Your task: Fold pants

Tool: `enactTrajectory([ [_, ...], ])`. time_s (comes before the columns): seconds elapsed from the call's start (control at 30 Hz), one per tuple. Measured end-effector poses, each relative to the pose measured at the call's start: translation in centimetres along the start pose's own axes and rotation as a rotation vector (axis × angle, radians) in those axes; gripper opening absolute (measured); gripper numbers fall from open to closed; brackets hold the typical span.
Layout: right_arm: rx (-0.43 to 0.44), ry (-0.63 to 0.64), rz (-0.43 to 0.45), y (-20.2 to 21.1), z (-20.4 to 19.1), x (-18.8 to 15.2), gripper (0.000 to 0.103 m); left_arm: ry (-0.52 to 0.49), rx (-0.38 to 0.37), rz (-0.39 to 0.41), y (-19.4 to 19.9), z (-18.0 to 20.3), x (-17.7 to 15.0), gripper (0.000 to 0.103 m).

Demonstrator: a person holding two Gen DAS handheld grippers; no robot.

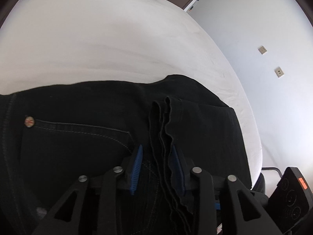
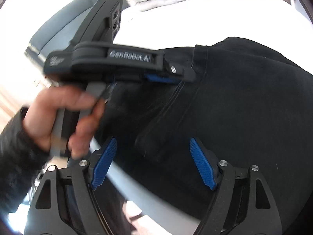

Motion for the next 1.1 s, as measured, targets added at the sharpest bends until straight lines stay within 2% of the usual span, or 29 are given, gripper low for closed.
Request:
enactTrajectory([
  [0.07,0.047,-0.036,0.012,2.1,1.1,-0.6,0.077,-0.047,0.096,0.056,1.2,1.0,-0.2,0.046],
  [0.13,0.097,-0.104,0.039,4.6,3.1,-1.3,0.076,-0.11,0.156,0.096,2.0,2.7,-0.7,0.05],
  [0.17,0.117,-0.14,0.054,6.0,4.1,-1.9,0.072,-0.154,0.194,0.11,2.0,3.8,-1.3,0.05],
  [0.2,0.136,-0.185,0.081,7.6,5.6,-2.1,0.058,-0.203,0.236,0.114,1.7,5.0,-2.1,0.05],
  [0.23,0.146,-0.223,0.103,8.5,7.5,-0.8,0.049,-0.252,0.272,0.107,1.1,6.0,-3.0,0.05],
  [0.27,0.149,-0.275,0.126,10.1,10.0,-0.4,0.029,-0.287,0.301,0.094,0.4,6.8,-3.8,0.05],
  [0.3,0.151,-0.341,0.144,11.6,12.7,-0.8,0.023,-0.312,0.327,0.069,-0.6,7.3,-4.7,0.048],
  [0.33,0.156,-0.397,0.16,12.6,14.5,-0.6,0.017,-0.321,0.347,0.034,-1.9,7.4,-5.5,0.042],
  [0.37,0.166,-0.458,0.177,13.4,16.5,-0.8,0.012,-0.324,0.365,0.039,-2.3,6.9,-6.0,0.043],
  [0.4,0.18,-0.506,0.183,13.9,18.4,-1.2,0.012,-0.325,0.375,0.059,-2.4,7.0,-6.3,0.043],
  [0.47,0.27,-0.577,0.155,13.9,21.1,-1.7,0.012,-0.296,0.38,0.067,-2.4,7.0,-6.3,0.043],
  [0.53,0.289,-0.611,0.152,13.8,22.9,-1.7,0.012,-0.294,0.385,0.065,-2.3,6.9,-6.3,0.043],
  [0.6,0.358,-0.645,0.151,13.1,24.4,-1.3,0.012,-0.298,0.389,0.065,-2.3,6.8,-6.4,0.043],
  [0.77,0.383,-0.694,0.147,10.3,28.3,0.1,0.012,-0.294,0.397,0.068,-2.3,6.5,-6.6,0.043],
  [0.87,0.365,-0.738,0.112,6.1,30.1,0.0,0.007,-0.295,0.4,0.07,-2.4,6.5,-6.4,0.043],
  [1.1,0.358,-0.696,0.08,3.9,27.5,-1.4,0.005,-0.29,0.399,0.078,-2.6,6.4,-6.7,0.043],
])
Point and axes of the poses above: each gripper's, at about its wrist camera, not at the fingertips, and y roughly against the way its jaws point, z to its right, x to its top, the point moved 2 cm from there along -y, roughly the way its jaws point, and after that the axes turned 5 degrees about y, right-handed, at the moved point
